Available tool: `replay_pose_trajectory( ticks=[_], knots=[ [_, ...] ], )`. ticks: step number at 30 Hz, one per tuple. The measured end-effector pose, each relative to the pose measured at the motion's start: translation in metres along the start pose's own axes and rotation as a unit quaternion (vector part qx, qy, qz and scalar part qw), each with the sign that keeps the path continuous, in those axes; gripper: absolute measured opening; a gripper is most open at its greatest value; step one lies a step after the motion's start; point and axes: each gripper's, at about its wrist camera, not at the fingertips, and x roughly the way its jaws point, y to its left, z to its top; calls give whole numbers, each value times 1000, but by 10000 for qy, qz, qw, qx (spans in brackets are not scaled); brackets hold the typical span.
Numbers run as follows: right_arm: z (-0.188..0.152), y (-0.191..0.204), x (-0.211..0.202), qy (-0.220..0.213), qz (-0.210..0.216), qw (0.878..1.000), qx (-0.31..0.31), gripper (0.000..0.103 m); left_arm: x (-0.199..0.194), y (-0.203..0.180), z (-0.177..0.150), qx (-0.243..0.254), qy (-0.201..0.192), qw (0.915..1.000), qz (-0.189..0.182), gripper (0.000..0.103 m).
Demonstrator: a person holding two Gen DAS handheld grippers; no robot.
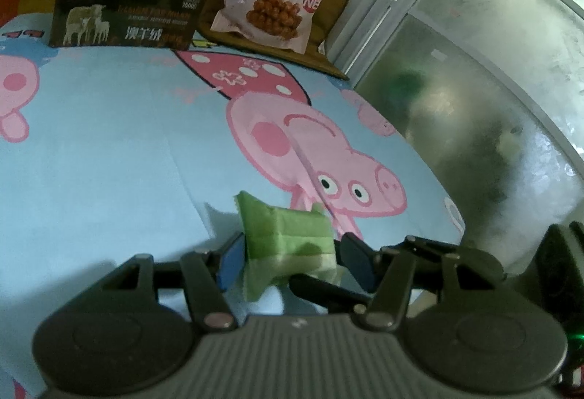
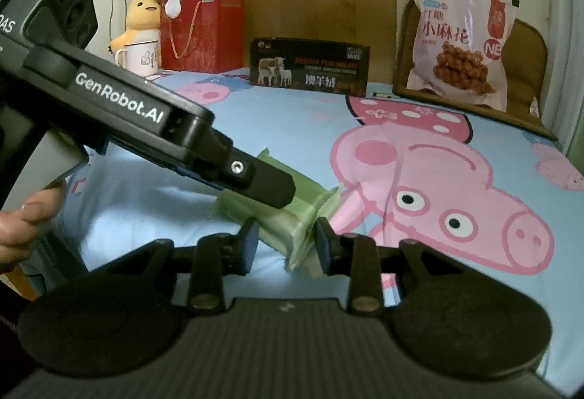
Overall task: Organize snacks
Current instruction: 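Carry the green pack into the black box and open the left tool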
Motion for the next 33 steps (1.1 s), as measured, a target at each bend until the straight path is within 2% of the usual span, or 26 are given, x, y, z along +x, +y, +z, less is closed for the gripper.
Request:
replay_pose_trajectory(
  ticks=[3,8,12,18,23,26,30,33],
  knots=[
    [0,1,0,20,6,10000,-16,36,2,2,0,-44,21,10000,4,57],
    [3,-1,-2,-124,-79,9998,-96,36,-2,-5,5,134,-191,9997,-55,57],
    [3,-8,7,21,41,10000,15,36,12,3,6,-74,24,10000,38,57],
    [23,-18,14,-198,89,9998,-51,36,2,1,27,146,-332,9993,78,57],
    [62,-30,33,-640,121,9974,-311,36,-6,12,71,154,-777,9967,160,57],
    [90,-35,52,-911,168,9945,-497,36,-8,22,102,209,-1070,9934,352,57],
    [134,-45,88,-1219,257,9898,-689,36,-5,43,153,138,-1378,9885,608,58],
    [166,-56,120,-1268,333,9881,-799,35,-2,68,192,-47,-1522,9857,723,58]
  ],
)
